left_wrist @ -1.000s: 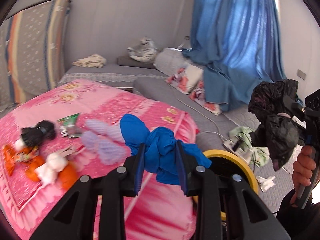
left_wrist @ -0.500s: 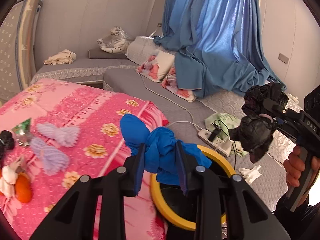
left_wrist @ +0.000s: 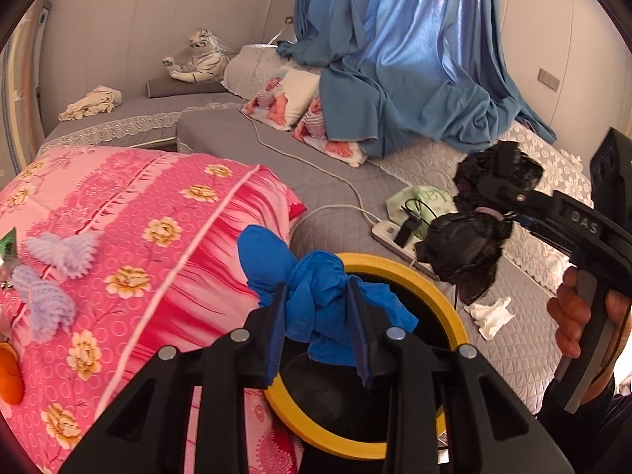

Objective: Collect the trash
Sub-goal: 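Carry the black bag and blue cloth in both tools over the yellow-rimmed bin, then open both tools to drop the bag and cloth into the bin, then move both open tools back over the trash on the bed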

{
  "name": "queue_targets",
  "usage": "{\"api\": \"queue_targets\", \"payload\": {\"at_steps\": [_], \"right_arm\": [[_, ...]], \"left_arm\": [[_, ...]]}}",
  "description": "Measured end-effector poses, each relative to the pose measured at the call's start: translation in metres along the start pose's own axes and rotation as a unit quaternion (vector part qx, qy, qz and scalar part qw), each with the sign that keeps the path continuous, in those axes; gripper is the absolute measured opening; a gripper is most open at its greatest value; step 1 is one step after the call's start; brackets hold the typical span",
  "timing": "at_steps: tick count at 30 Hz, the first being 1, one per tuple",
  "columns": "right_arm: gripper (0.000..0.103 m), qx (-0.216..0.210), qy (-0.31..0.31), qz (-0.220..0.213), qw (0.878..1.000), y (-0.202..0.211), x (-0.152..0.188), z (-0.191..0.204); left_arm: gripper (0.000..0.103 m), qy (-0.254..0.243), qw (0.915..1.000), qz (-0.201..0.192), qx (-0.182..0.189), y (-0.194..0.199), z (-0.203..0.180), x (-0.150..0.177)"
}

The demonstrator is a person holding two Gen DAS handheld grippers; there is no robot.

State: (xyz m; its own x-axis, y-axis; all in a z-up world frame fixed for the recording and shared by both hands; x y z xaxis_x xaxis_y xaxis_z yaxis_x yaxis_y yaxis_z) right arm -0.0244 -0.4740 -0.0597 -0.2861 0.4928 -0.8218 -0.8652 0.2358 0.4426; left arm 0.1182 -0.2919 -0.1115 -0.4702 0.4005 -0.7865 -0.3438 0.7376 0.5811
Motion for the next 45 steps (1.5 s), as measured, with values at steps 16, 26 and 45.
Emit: {"api": "queue_targets", "payload": {"at_steps": [16,26,45], "right_arm": [[0.056,0.038,-0.003,0.051,0.998,-0.033,0.021,-0.015],[0.058,0.046,-0.009,0.043,0.998,-0.03,0.015,-0.018],[0.059,-0.134,0.097,0.057,0.985,-0.047,0.017,0.155]], "left_arm": [[0.035,0.001,0.9994,0.03,0.015,-0.025,-0.015,0.018],[0.054,0.032,0.9994,0.011,-0.003,-0.009,0.009,0.012],[0.054,0.094,0.9819,-0.076,-0.146,0.112,0.125,0.001]]}}
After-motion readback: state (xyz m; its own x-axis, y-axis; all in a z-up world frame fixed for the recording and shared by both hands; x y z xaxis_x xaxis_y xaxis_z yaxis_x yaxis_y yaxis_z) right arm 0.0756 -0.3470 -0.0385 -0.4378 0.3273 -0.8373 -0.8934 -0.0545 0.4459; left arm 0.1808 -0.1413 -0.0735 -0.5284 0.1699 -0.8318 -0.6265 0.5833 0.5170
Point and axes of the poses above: each gripper's, at about its wrist camera, not at the fingertips, and y roughly against the way its jaws point, z to its left, x to its underside, the point moved 6 cm from there along -y, roughly the way its jaws point, and after that the axes turned 2 degrees about -z, right-handed, at the moved point
